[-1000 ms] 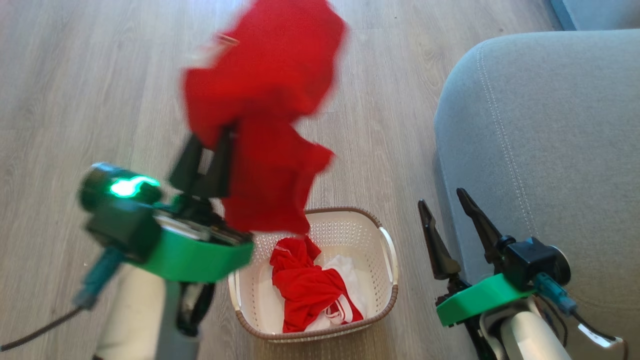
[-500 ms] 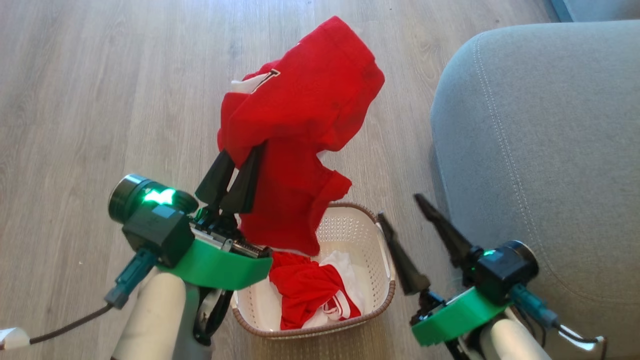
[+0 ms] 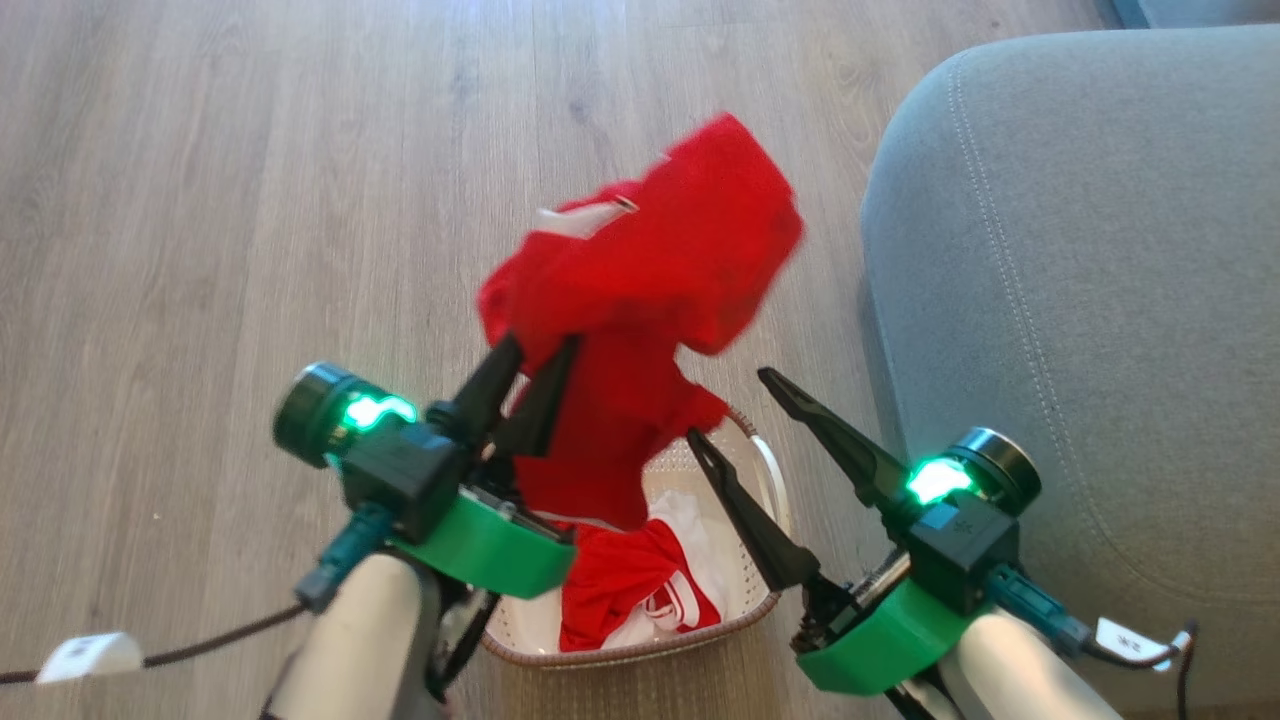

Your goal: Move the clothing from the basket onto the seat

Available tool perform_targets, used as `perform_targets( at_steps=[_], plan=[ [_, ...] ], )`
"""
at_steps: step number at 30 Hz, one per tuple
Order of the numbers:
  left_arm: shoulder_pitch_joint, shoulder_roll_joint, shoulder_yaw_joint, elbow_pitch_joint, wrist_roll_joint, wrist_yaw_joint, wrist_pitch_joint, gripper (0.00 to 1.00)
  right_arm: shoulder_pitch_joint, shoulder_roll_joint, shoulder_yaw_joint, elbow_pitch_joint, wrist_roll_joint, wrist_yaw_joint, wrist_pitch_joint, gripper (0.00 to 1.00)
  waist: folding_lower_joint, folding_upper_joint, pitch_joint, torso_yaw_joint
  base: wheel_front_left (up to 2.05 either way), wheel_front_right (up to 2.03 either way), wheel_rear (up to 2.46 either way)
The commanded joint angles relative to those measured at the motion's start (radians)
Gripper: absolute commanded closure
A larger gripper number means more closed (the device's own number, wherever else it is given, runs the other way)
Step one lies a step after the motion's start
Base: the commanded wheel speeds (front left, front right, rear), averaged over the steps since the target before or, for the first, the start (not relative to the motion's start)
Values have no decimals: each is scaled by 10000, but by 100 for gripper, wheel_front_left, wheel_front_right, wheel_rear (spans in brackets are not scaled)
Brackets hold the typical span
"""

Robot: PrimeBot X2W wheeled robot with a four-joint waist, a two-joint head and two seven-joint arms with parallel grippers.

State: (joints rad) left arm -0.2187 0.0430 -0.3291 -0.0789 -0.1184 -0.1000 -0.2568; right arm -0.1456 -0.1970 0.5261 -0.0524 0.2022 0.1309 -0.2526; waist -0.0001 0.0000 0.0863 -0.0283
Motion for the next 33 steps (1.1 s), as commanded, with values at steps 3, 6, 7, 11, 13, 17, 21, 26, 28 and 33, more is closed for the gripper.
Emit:
perform_targets(
  at_steps=[3,6,7,11,13,17,21,26,28,33],
  plan=[
    [-444,72,-243,-159,334,-127,-49,100,-660,5,342,-74,-60,-2,-92,0,1,0,40,86,0,0,0],
    [-489,72,-637,-68,324,-181,-49,100,-845,30,460,147,94,-2,-92,0,1,0,70,172,0,0,0],
    [-509,72,-761,-64,229,-195,-49,100,-916,27,451,229,103,-2,-92,0,1,0,92,207,0,0,0],
    [-571,72,-1121,-28,22,-231,-49,100,-1115,34,465,544,75,-2,-92,0,1,0,125,286,0,0,0],
    [-612,72,-1353,-13,-40,-249,-49,100,-1239,61,460,772,-48,-2,-92,0,1,0,142,327,0,0,0],
    [-677,72,-1764,70,-49,-273,-49,100,-1384,273,336,1082,-209,-2,-92,0,1,0,154,399,0,0,0],
    [-708,72,-2039,119,-76,-286,-49,100,-1447,493,233,1263,-322,-2,-92,0,1,0,175,455,0,0,0],
    [-724,72,-2115,181,-131,-294,-49,100,-1452,759,42,1313,3,-2,-92,100,1,0,195,496,0,0,0],
    [-700,72,-2012,224,-202,-295,-49,100,-1427,797,-55,1283,-8,-2,-92,100,1,0,200,508,0,0,0],
    [-676,72,-1758,303,-330,-296,-49,62,-1352,853,-274,1174,-26,-2,-92,100,1,0,202,524,0,0,0]
  ],
)
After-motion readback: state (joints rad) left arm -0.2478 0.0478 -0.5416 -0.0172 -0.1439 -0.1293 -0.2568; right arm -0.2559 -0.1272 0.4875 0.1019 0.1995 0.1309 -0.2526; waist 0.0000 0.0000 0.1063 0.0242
